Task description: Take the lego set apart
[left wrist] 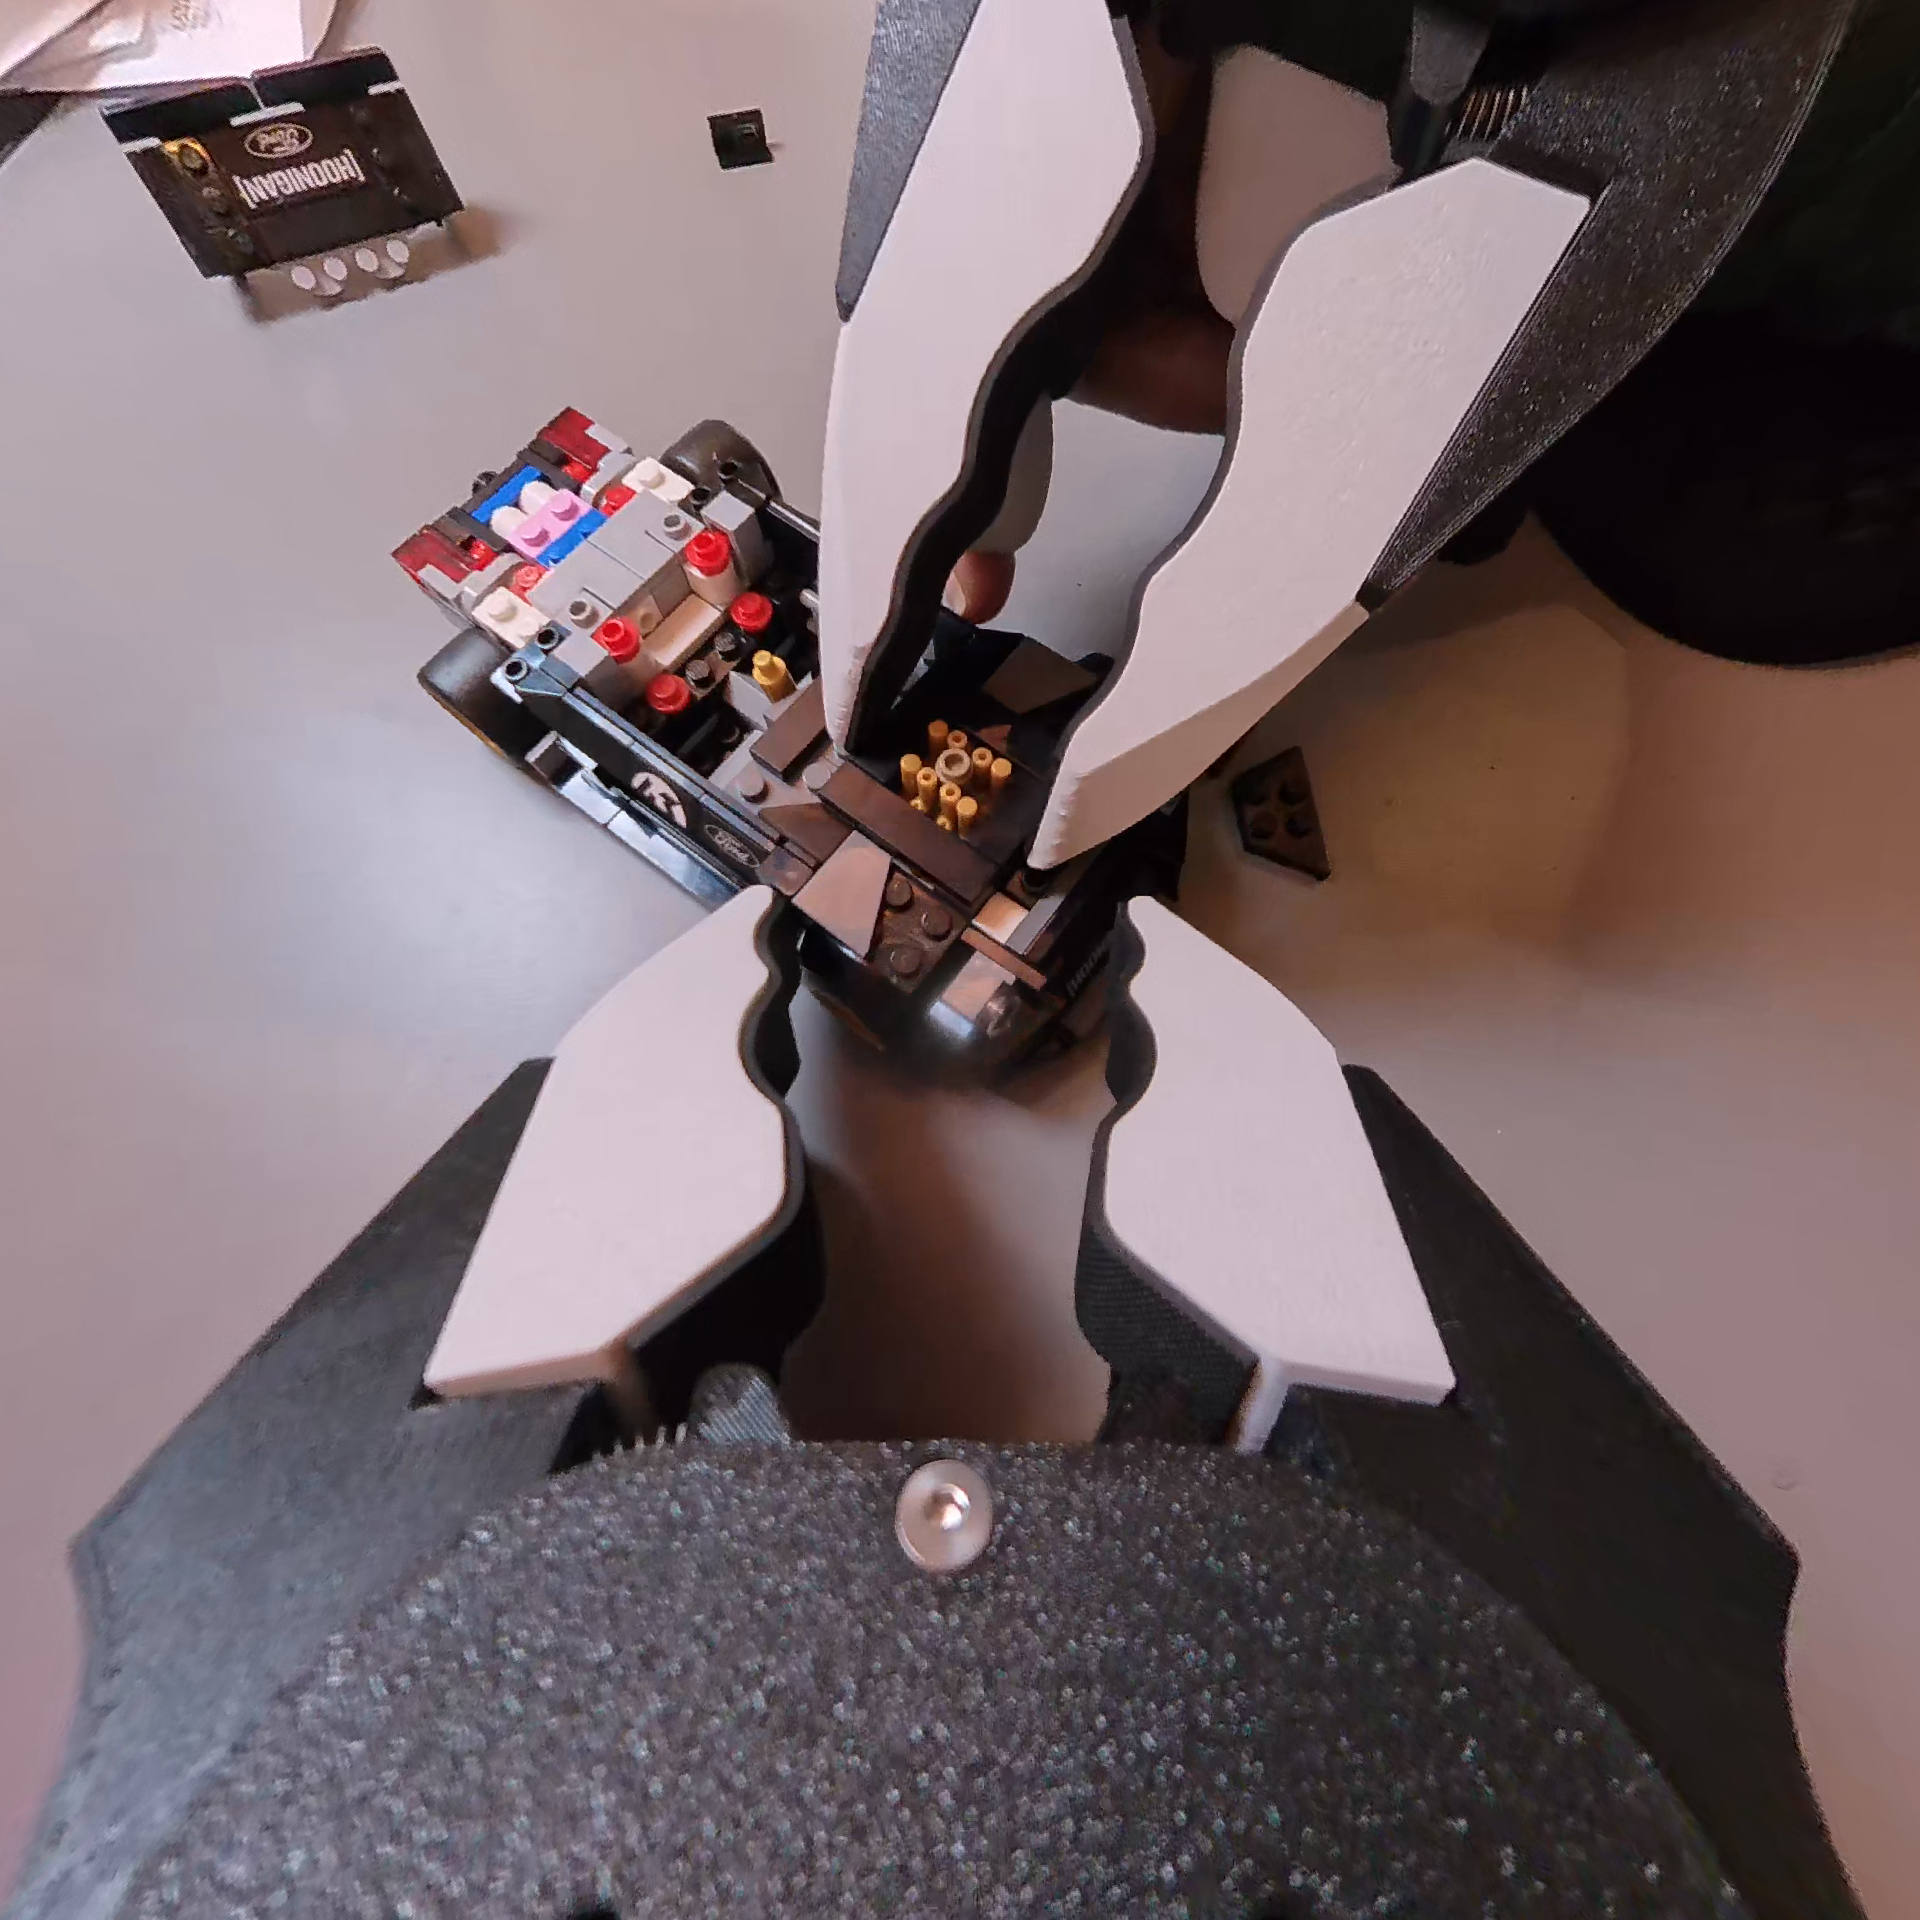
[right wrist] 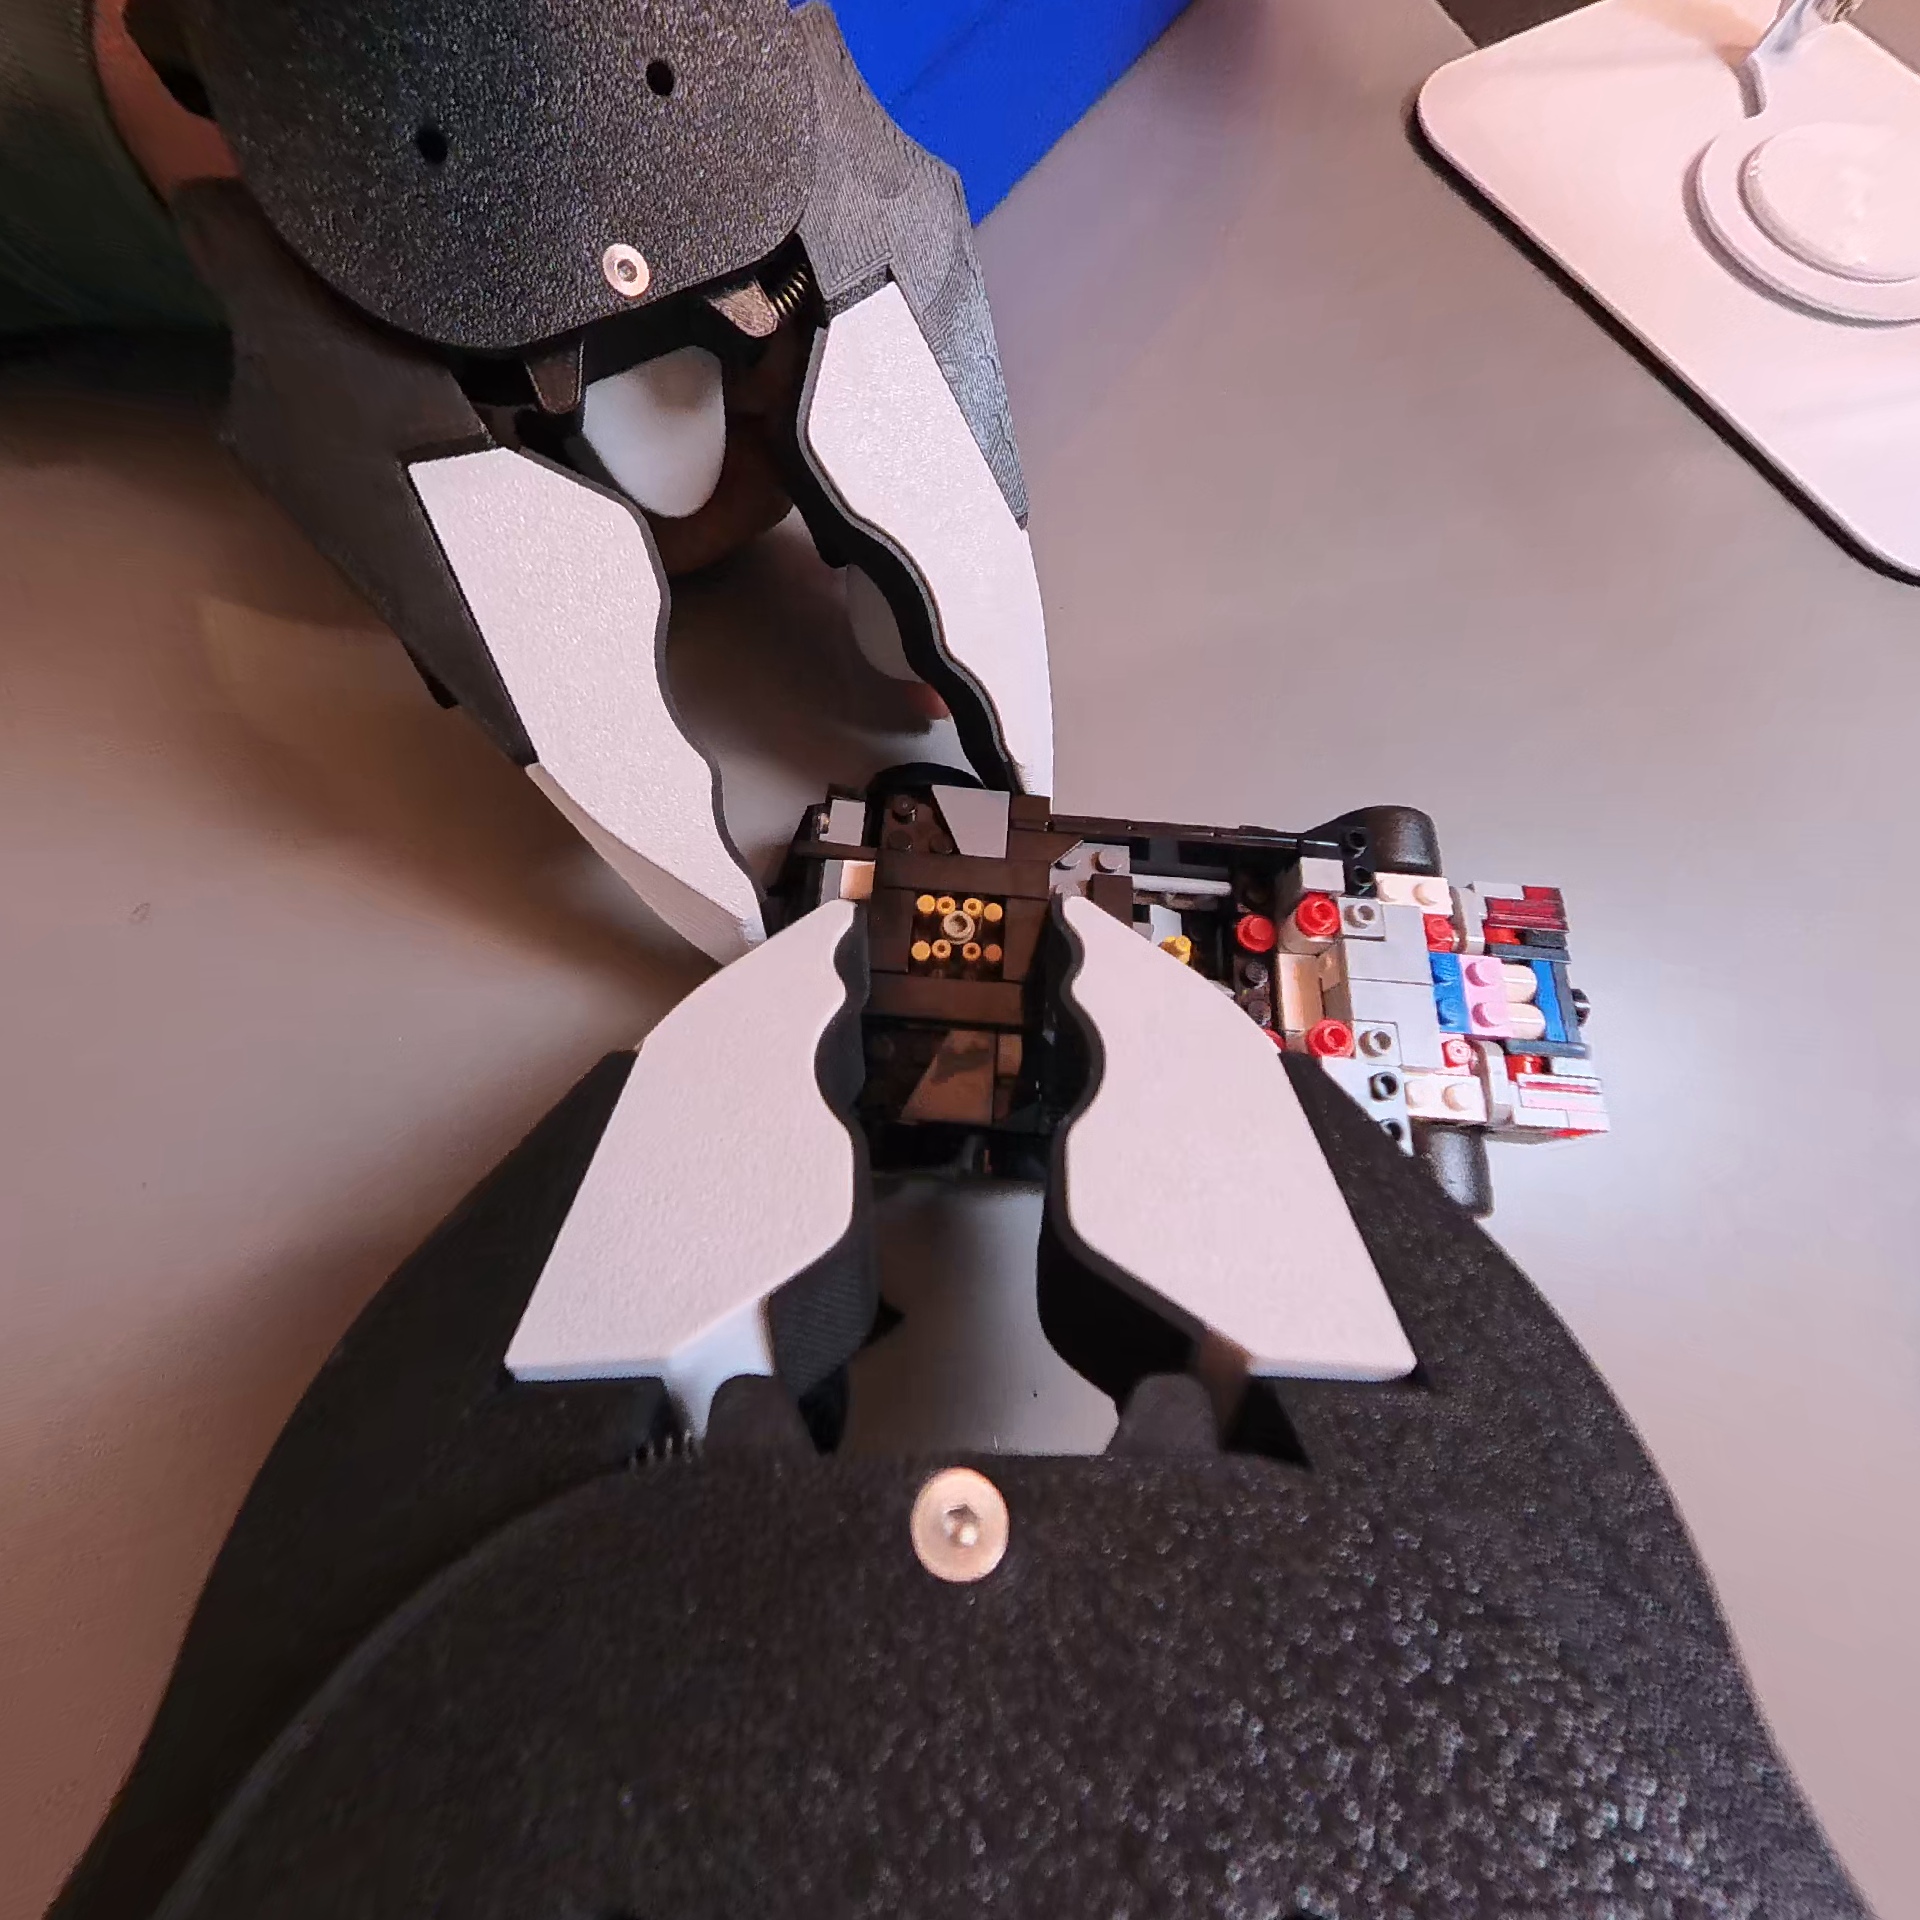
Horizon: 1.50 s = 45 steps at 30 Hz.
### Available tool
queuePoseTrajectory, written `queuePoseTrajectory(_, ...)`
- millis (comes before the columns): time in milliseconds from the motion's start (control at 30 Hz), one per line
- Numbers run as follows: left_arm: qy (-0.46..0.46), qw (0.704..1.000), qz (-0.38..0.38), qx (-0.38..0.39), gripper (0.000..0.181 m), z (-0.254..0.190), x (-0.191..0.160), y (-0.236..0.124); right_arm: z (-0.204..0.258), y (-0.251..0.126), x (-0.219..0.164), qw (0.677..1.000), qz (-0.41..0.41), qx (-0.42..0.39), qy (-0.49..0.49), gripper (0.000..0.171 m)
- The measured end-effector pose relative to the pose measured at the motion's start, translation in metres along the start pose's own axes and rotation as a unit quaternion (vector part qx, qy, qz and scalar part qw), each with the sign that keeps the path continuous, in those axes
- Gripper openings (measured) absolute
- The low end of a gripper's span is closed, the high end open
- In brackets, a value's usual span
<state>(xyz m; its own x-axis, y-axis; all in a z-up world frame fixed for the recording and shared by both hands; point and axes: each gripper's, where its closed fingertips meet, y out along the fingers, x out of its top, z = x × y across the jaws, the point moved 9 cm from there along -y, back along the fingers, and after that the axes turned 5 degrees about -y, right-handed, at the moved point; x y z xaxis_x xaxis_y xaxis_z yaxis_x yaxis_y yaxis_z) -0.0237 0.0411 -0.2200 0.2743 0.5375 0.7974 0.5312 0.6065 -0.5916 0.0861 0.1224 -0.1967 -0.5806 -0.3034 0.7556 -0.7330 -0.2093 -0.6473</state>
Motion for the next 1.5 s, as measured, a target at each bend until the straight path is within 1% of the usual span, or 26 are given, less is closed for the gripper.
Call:
queuePoseTrajectory(167,-0.022,1.000,-0.021,-0.006,0.063,0.0043,0.0016,-0.0034,0.0001,0.0032,-0.0011,1.000,-0.004,-0.002,0.001,0.032)
queuePoseTrajectory(367,-0.013,1.000,-0.017,0.014,0.063,0.0035,0.0015,-0.0020,0.0005,0.0046,-0.0012,1.000,-0.014,-0.007,0.001,0.032)
queuePoseTrajectory(567,-0.028,0.999,-0.021,0.011,0.063,0.0059,0.0017,-0.0029,-0.0022,0.0053,-0.0025,0.999,-0.038,-0.002,0.022,0.032)
queuePoseTrajectory(867,-0.041,0.999,-0.011,0.005,0.064,0.0063,-0.0001,-0.0032,0.0033,0.0064,-0.0021,0.998,-0.060,-0.014,-0.030,0.032)
queuePoseTrajectory(967,-0.044,0.999,-0.011,0.005,0.064,0.0063,-0.0002,-0.0035,0.0038,0.0061,-0.0037,0.997,-0.071,-0.014,-0.031,0.031)
queuePoseTrajectory(1333,-0.059,0.998,-0.016,0.001,0.063,0.0078,0.0010,-0.0075,-0.0029,0.0082,-0.0057,0.992,-0.118,0.013,0.045,0.031)
queuePoseTrajectory(1500,-0.056,0.998,-0.020,0.004,0.063,0.0072,0.0016,-0.0077,-0.0034,0.0074,-0.0063,0.990,-0.129,0.017,0.056,0.030)
